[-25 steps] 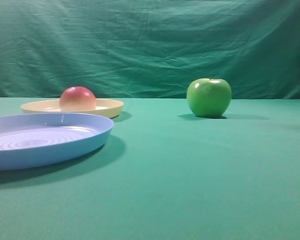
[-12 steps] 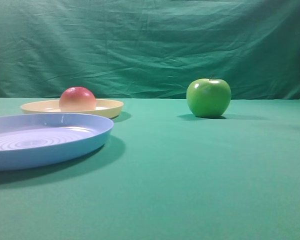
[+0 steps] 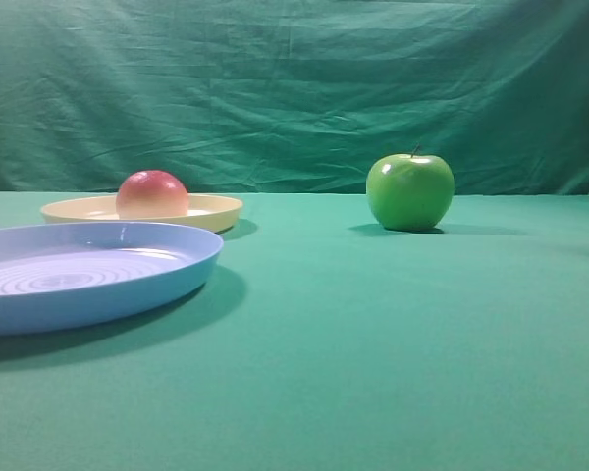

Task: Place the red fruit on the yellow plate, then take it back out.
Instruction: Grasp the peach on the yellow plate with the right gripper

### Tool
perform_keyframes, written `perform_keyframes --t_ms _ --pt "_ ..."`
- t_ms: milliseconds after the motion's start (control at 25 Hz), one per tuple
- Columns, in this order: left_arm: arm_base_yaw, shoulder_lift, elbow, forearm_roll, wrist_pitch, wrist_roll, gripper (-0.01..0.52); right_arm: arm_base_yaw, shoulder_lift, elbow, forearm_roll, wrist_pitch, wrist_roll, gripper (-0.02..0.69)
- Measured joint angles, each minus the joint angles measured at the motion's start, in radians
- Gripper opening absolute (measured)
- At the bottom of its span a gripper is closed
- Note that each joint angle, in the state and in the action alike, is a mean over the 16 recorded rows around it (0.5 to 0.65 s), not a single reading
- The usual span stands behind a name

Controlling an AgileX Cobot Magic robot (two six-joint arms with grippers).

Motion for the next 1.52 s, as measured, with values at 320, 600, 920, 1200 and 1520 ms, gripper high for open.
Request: perform_keyframes --t_ms 320,600,920,1200,1520 --pt "0.000 0.000 0.000 0.000 0.000 -0.001 0.000 -0.026 -0.096 0.210 0.019 -0.063 -0.005 0.000" --pt "0.000 0.000 0.000 0.000 0.000 -0.001 0.000 -0.027 -0.113 0.299 0.048 -0.075 -0.033 0.000" --pt "0.000 0.000 0.000 0.000 0.000 -0.001 0.000 -0.027 -0.113 0.312 0.072 -0.057 -0.098 0.000" --pt "0.000 0.000 0.000 0.000 0.000 -0.001 0.000 -0.027 -0.113 0.311 0.089 -0.048 -0.137 0.000" --pt "0.000 0.000 0.000 0.000 0.000 -0.001 0.000 -0.025 -0.088 0.272 0.128 -0.067 -0.142 0.000"
